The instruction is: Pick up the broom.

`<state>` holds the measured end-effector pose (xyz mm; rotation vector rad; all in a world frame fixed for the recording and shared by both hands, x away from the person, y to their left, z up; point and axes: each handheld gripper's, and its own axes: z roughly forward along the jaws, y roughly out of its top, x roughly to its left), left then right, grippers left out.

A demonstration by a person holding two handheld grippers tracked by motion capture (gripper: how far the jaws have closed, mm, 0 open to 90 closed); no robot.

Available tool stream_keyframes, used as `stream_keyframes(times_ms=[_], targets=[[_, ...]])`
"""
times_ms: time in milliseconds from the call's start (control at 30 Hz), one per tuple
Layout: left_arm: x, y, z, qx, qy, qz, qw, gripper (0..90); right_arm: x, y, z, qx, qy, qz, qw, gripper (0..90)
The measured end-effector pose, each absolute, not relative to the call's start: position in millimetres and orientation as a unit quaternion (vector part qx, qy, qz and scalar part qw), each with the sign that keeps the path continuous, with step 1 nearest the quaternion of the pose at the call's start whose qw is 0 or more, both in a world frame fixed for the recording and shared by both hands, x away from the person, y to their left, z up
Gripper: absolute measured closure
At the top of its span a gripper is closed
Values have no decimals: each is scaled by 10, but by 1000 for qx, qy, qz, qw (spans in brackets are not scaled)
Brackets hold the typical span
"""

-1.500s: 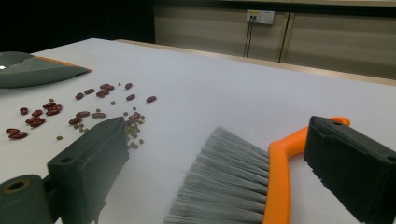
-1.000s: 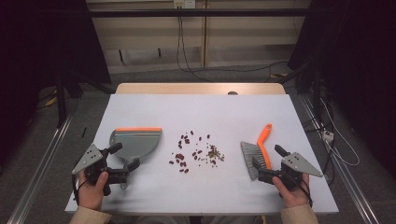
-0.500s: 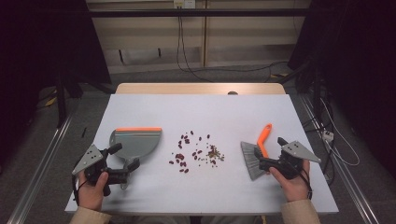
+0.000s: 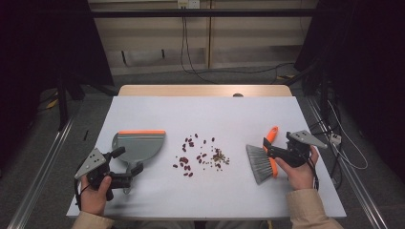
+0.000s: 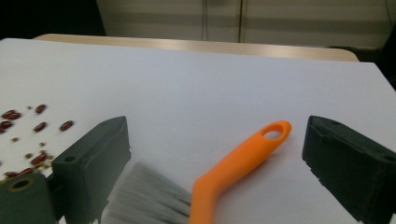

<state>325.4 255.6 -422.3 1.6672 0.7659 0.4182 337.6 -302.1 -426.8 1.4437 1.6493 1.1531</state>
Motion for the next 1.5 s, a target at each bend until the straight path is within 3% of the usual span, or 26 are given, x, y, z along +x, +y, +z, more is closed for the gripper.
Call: stream_keyframes(times_ms=[300,467,767,900,1033,1333,1500], targets=[[3256,2558,-4226,717,329,180,588,30,3583,-3043,-4370,597,634,402,282,199],[3256,2555,-4228,717,330,179,587,29,3627,-3058,-4433,622,632,394,241,199],[3259,2548,-4233,718,329,178,587,30,3687,-3006,-4498,637,640,363,230,234],[3258,2544,-4233,718,329,177,587,30,3733,-2999,-4533,646,643,350,215,274],[3260,2543,-4234,720,328,177,586,30,3775,-2949,-4540,639,658,342,202,377],[3261,2538,-4232,720,326,177,586,30,3906,-2818,-4531,639,681,289,211,420],[3263,2530,-4230,721,325,176,586,31,3978,-2733,-4520,636,689,277,212,503]])
